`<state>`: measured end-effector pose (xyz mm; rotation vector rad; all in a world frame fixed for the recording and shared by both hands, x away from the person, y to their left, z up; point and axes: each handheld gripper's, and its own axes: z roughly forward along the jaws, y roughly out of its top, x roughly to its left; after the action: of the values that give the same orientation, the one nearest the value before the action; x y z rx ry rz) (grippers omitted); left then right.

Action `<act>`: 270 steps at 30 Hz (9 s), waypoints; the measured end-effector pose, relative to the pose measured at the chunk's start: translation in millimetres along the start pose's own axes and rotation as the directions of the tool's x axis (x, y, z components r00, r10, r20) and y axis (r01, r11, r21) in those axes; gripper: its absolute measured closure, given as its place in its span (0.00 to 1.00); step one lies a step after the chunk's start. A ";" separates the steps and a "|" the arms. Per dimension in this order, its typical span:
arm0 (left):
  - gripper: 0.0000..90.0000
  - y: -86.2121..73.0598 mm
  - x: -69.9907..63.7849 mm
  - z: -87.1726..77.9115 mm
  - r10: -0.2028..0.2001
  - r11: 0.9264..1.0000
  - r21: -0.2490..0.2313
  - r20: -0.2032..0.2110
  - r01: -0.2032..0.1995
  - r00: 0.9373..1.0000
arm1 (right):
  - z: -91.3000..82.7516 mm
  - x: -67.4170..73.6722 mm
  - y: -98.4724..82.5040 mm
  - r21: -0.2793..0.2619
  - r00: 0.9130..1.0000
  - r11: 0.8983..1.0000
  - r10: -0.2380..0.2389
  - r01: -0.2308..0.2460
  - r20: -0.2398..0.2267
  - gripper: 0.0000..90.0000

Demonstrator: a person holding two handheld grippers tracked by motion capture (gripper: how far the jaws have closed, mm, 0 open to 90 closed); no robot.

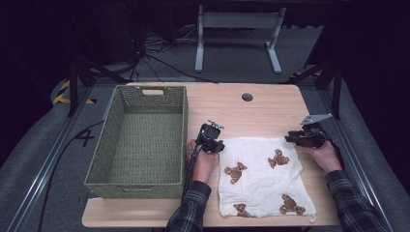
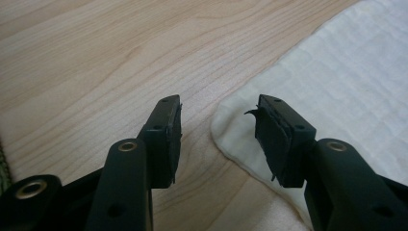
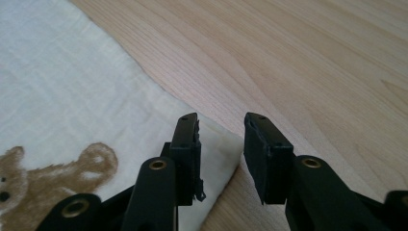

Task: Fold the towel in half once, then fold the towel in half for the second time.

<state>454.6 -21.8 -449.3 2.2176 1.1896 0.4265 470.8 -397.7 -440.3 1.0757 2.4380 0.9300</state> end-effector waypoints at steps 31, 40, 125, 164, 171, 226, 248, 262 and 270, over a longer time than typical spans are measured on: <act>0.96 54.0 7.5 -6.1 -0.011 0.992 -0.125 0.051 0.017 0.999 | -25.6 -24.2 18.7 -0.157 0.997 0.986 0.063 -0.056 0.042 0.98; 0.96 48.6 5.0 -21.7 0.005 0.991 -0.132 0.058 0.003 0.998 | -40.2 -19.1 15.4 -0.174 0.998 0.984 0.046 -0.039 0.041 0.98; 0.67 -71.0 -62.5 -83.3 0.108 0.988 -0.135 0.231 -0.078 0.967 | -105.0 80.2 -92.3 -0.090 0.993 0.996 -0.013 0.002 -0.119 0.73; 0.94 -44.1 -33.8 -26.0 0.072 0.997 -0.024 0.223 -0.069 0.972 | -53.5 41.9 -72.8 0.005 0.994 0.999 0.035 -0.035 -0.104 0.95; 0.95 -38.2 -24.4 -30.6 0.022 0.998 -0.070 0.241 -0.005 0.970 | -57.1 39.8 -65.5 -0.029 0.998 0.999 0.021 -0.023 -0.065 0.96; 0.95 -87.7 -68.5 -84.2 0.078 0.993 -0.096 0.145 -0.064 0.986 | -102.5 82.7 -94.6 -0.072 0.994 0.997 -0.035 0.028 -0.101 0.95; 0.96 -68.0 -71.7 -66.7 0.121 0.992 -0.055 0.219 -0.112 0.968 | -93.1 93.5 -98.4 -0.006 0.982 0.998 -0.058 0.058 -0.178 0.98; 0.96 -36.9 -75.0 -48.9 0.192 0.981 -0.058 0.251 -0.183 0.949 | -88.3 109.3 -84.0 -0.056 0.965 0.996 -0.078 0.066 -0.250 0.99; 0.96 -16.9 -86.3 -24.7 0.232 0.972 -0.043 0.308 -0.230 0.923 | -63.4 128.8 -64.6 -0.039 0.945 0.989 -0.145 0.140 -0.294 0.99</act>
<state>383.1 -78.0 -441.2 2.3228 0.7639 0.1604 317.5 -362.0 -440.4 0.7868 2.6983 1.1318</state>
